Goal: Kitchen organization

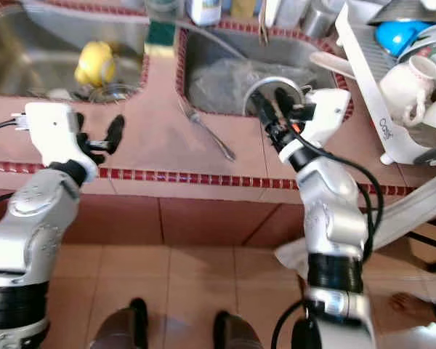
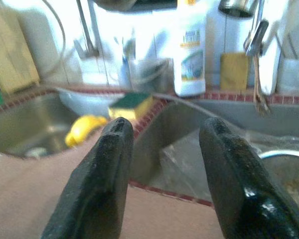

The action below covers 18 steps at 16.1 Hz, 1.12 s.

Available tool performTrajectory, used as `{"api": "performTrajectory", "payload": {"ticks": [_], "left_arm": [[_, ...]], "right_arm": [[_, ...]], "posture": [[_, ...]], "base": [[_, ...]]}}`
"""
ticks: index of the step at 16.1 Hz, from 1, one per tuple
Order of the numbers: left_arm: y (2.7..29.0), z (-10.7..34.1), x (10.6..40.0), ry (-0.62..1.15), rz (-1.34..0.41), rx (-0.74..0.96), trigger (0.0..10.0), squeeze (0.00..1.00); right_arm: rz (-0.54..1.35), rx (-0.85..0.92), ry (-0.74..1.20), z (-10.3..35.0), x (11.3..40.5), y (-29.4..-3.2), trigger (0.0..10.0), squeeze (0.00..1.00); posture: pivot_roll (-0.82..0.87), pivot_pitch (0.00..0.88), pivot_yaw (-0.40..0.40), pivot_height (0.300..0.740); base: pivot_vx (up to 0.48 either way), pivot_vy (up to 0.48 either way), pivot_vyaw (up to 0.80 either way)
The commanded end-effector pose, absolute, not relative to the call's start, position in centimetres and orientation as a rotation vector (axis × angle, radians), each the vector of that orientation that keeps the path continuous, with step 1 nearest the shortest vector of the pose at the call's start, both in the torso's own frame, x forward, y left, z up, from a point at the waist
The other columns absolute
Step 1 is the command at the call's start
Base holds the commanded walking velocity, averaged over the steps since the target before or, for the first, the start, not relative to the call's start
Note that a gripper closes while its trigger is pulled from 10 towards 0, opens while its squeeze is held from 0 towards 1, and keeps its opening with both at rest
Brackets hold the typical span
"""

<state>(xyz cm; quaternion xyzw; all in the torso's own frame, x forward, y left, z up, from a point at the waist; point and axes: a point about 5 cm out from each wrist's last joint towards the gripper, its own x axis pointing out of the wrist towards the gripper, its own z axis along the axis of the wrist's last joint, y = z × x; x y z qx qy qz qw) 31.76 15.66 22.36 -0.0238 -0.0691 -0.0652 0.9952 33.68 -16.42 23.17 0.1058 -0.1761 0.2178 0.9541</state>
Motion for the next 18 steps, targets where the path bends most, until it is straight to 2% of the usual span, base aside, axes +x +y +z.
{"api": "performTrajectory", "payload": {"ticks": [1, 7, 8, 9, 18], "left_arm": [[15.1, 22.7, 32.0, -0.182, -0.159, -0.024, 10.0, 0.0], [13.3, 19.9, 31.6, -0.199, -0.237, 0.021, 10.0, 0.0], [13.3, 19.4, 31.5, -0.194, -0.237, 0.004, 10.0, 0.0], [13.3, 18.8, 31.2, -0.183, -0.249, -0.014, 10.0, 0.0], [15.0, 17.8, 30.8, -0.176, -0.262, -0.027, 10.0, 0.0]], "right_arm": [[0.44, 0.214, -0.357, 22.8, 32.7, -16.2, 10.0, 1.0], [0.365, 0.181, -0.253, 19.1, 30.4, -14.9, 10.0, 1.0], [0.357, 0.176, -0.245, 18.7, 30.3, -14.7, 10.0, 0.28], [0.351, 0.17, -0.236, 18.2, 30.2, -14.3, 10.0, 0.0], [0.385, 0.088, -0.204, 16.6, 30.2, -12.4, 10.0, 0.0]], "posture": [[-0.01, 0.099, -0.071, 0.74], [-0.01, 0.026, -0.046, 0.74], [-0.02, 0.021, -0.044, 0.74], [-0.02, 0.015, -0.042, 0.74], [0.0, 0.0, -0.06, 0.74]], "base": [[0.0, 0.0, 0.0], [0.0, 0.0, 0.0], [0.0, 0.0, 0.0], [0.0, 0.0, 0.0], [0.0, 0.0, 0.0]]}}
